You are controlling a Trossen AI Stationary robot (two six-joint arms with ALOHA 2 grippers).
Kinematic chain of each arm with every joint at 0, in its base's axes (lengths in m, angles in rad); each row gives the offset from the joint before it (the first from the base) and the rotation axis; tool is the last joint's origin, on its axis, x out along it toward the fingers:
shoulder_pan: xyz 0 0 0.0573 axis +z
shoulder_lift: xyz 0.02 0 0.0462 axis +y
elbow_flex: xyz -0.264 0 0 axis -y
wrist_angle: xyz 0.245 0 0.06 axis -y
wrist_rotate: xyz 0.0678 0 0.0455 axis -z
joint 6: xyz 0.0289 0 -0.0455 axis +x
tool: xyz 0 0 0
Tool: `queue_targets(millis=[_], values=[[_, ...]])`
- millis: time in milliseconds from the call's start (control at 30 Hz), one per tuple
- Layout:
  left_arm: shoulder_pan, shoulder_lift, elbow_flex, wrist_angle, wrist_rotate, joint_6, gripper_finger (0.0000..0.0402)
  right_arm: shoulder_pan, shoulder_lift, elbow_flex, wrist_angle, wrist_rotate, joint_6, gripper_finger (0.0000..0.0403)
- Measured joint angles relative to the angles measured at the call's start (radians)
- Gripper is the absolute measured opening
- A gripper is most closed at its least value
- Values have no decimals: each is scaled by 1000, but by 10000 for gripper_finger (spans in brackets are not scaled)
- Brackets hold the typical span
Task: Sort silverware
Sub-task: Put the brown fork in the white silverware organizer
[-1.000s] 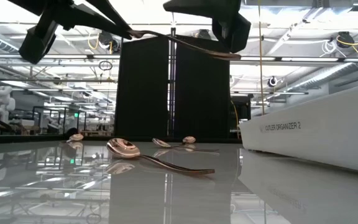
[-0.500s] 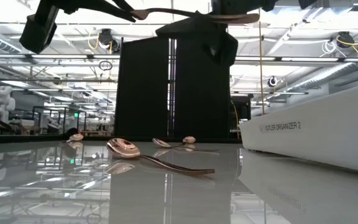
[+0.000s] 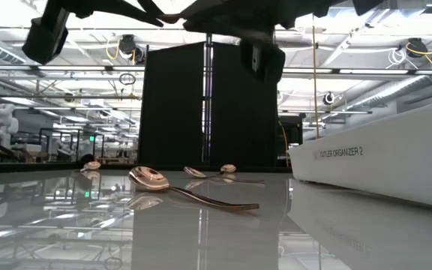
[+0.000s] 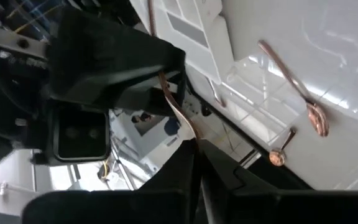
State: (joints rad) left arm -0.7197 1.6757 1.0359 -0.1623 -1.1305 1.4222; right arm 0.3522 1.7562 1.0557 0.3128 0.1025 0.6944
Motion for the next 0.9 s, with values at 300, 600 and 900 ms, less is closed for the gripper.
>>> queue_targets(millis=[300, 600, 900], values=[[0, 0, 0, 16, 24, -76, 89, -13, 1, 0, -19, -4, -29, 2], [-39, -31, 0, -108, -21, -293, 120, -45, -13, 1, -79, 134, -30, 1], [-7, -231, -1, -641, 169, -1210, 121, 54, -168, 1, -374, 472, 123, 0]])
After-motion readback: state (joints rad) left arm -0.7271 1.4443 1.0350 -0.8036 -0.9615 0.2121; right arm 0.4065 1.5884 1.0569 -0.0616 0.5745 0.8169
